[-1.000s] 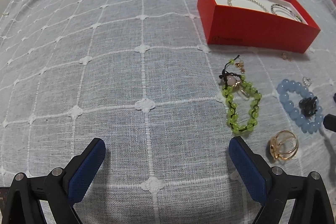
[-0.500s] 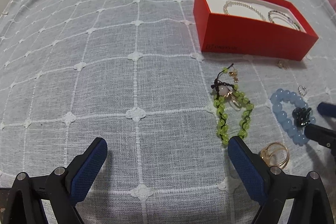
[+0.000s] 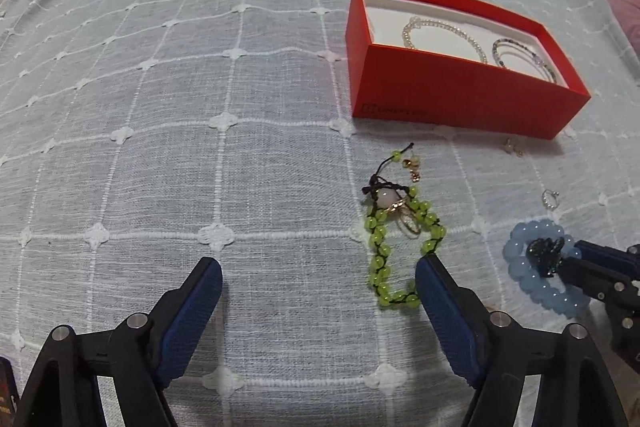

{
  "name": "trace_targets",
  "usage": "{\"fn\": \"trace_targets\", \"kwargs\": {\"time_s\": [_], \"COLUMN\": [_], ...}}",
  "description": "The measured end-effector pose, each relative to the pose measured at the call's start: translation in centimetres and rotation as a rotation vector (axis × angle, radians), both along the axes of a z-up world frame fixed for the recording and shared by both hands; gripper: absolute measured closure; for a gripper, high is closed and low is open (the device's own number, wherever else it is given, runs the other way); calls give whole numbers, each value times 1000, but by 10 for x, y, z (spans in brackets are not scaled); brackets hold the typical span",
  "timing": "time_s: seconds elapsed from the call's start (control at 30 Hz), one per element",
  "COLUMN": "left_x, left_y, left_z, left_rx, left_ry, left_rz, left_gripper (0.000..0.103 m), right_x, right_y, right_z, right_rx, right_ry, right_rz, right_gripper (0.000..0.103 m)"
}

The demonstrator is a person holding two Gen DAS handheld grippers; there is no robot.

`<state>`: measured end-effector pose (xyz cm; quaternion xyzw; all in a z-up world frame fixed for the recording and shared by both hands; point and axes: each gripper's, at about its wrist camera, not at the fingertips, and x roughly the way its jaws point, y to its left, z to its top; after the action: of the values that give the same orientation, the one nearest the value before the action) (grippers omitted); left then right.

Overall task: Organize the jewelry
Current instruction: 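Grasp the pale blue bead bracelet with right tool while left grasps the green bead bracelet, then lift both held bracelets and carry them over the red box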

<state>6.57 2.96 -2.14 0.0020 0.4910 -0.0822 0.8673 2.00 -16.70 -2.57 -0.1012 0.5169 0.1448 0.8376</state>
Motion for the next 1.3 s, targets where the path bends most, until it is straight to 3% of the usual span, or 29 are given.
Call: {"fn": "trace_targets", "kwargs": {"time_s": [0.23,0.43,0.57,0.63,0.7,1.3], "left_x": [1,6,3,2,2,-17], "left_y": [-9,-15,-16,-17,-19,-11], "left_z": [-1,-13,-13,-13,-13,23], "left_rx": [-2,38,54,54,52,-57], "left_ry": [4,31,24,22,24,-51], "left_rz": [-19,-32,-40,-50,-61,-63], "left_gripper": [32,51,73,79,99,102], "right_x": [-5,-5,-3,-3,-3,-17], "right_y": [-5,-6,-7,-8,-9,-4], "right_z": [13,17,15,16,17,57], "right_rx": [22,30,30,30,32,98], "right_ry": [-37,-42,-34,-34,-37,-121], "right_rz": [-12,-9,-15,-19,-22,26], "right_gripper": [91,91,91,91,91,91]}}
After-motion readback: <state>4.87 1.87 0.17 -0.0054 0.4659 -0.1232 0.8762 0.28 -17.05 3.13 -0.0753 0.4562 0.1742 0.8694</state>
